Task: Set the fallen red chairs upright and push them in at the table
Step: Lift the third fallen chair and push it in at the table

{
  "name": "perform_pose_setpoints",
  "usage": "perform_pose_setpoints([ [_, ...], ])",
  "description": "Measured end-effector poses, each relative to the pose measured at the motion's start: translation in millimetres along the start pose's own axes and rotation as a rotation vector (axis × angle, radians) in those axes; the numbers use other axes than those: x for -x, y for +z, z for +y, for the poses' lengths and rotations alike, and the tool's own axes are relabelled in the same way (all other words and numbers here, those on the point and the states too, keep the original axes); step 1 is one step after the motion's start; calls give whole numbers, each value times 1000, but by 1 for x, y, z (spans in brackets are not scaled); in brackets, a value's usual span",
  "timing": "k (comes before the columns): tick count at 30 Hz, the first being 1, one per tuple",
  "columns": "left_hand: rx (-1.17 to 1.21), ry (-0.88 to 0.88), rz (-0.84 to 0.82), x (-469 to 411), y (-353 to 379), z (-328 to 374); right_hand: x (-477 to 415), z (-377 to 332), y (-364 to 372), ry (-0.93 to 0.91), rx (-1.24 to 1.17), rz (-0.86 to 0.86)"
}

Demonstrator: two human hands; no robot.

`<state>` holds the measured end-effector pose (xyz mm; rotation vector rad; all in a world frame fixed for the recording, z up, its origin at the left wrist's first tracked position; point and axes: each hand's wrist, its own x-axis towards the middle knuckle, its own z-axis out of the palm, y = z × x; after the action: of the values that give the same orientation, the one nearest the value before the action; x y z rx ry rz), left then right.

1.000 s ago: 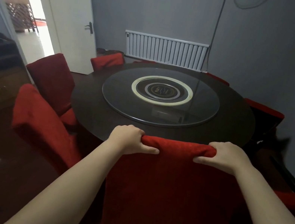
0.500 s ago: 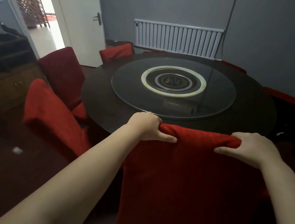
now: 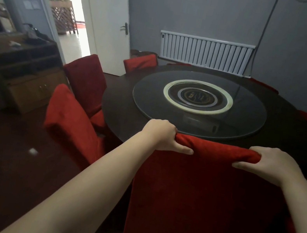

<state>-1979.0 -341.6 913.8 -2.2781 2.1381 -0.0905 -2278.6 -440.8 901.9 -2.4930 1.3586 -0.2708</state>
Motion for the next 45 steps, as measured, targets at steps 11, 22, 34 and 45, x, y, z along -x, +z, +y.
perform_pose_setpoints([
  [11, 8, -76, -21, -29, 9, -40, -68, -9, 15, -114, 84, 129],
  [22, 40, -43, 54, -44, 11, -39, -75, -3, 13, -104, 78, 192],
  [34, 159, 31, 202, -6, 16, -49, -44, -29, 20, -65, 127, 160],
  [45, 106, 96, 213, 39, 23, -46, 11, -44, 30, -50, 141, 124],
])
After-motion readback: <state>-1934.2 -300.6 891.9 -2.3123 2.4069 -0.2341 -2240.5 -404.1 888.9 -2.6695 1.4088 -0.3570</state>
